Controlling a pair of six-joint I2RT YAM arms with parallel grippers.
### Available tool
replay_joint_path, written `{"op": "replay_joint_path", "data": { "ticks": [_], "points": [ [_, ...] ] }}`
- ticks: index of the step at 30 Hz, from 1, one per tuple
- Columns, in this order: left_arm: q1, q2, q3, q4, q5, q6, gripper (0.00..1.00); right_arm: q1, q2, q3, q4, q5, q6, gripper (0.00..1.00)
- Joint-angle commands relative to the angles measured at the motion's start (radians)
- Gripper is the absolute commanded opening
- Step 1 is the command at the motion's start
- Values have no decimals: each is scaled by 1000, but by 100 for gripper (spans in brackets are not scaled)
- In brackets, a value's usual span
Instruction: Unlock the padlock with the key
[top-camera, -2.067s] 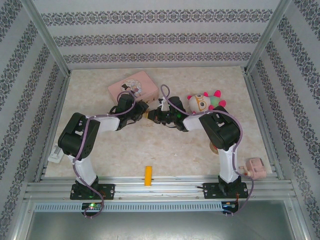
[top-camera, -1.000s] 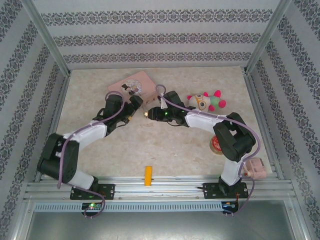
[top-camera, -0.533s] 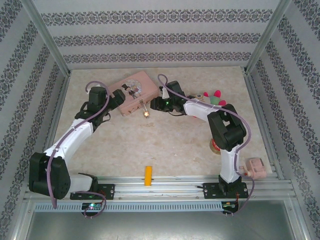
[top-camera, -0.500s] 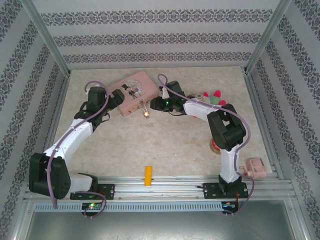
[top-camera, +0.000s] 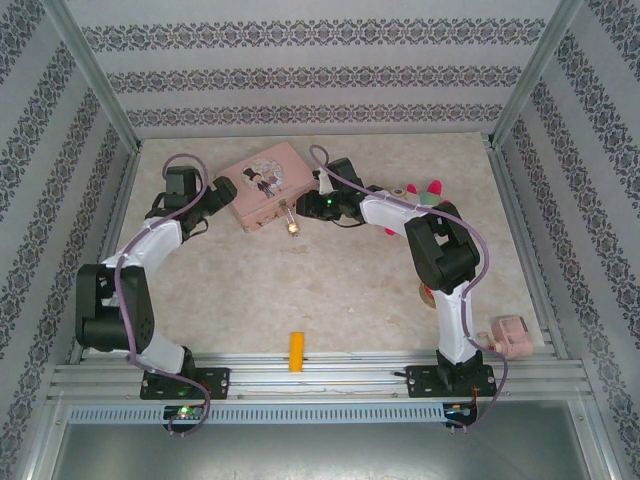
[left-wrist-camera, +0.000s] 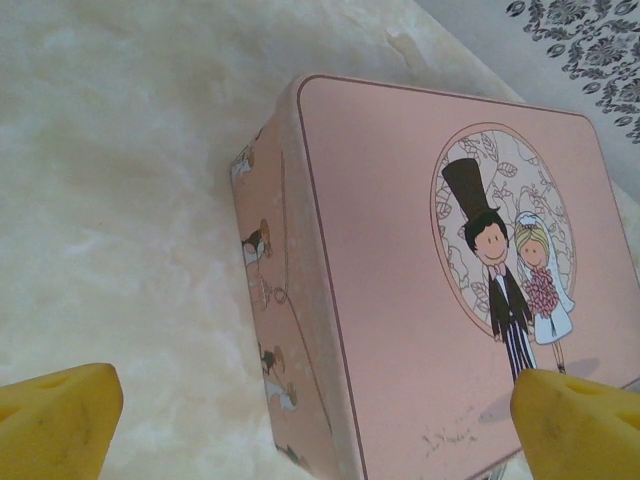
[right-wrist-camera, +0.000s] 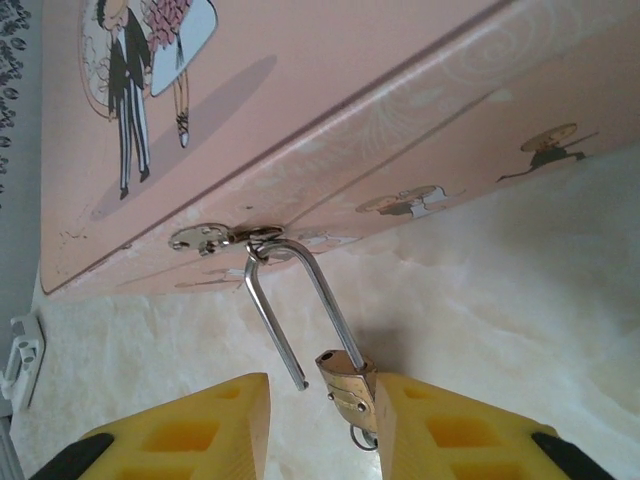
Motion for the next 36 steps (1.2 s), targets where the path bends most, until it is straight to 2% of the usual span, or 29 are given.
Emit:
{"op": "replay_joint_path", "data": {
  "ticks": [1, 7, 15, 30, 36],
  "points": [
    [11, 33, 48, 37, 12, 36, 99, 1, 27, 42, -4, -25, -18, 33],
    [11, 114, 110, 72, -7, 76, 99, 5, 54, 62, -6, -36, -14, 32],
    [11, 240, 246, 11, -16, 136, 99, 24, 96, 67, -7, -43, -7, 32],
    [5, 325, 273, -20, 16, 165, 99, 46, 174, 134, -39, -33, 5, 35],
    [2, 320, 263, -13, 20, 157, 99, 45, 179, 126, -44, -26, 6, 31]
  ]
}}
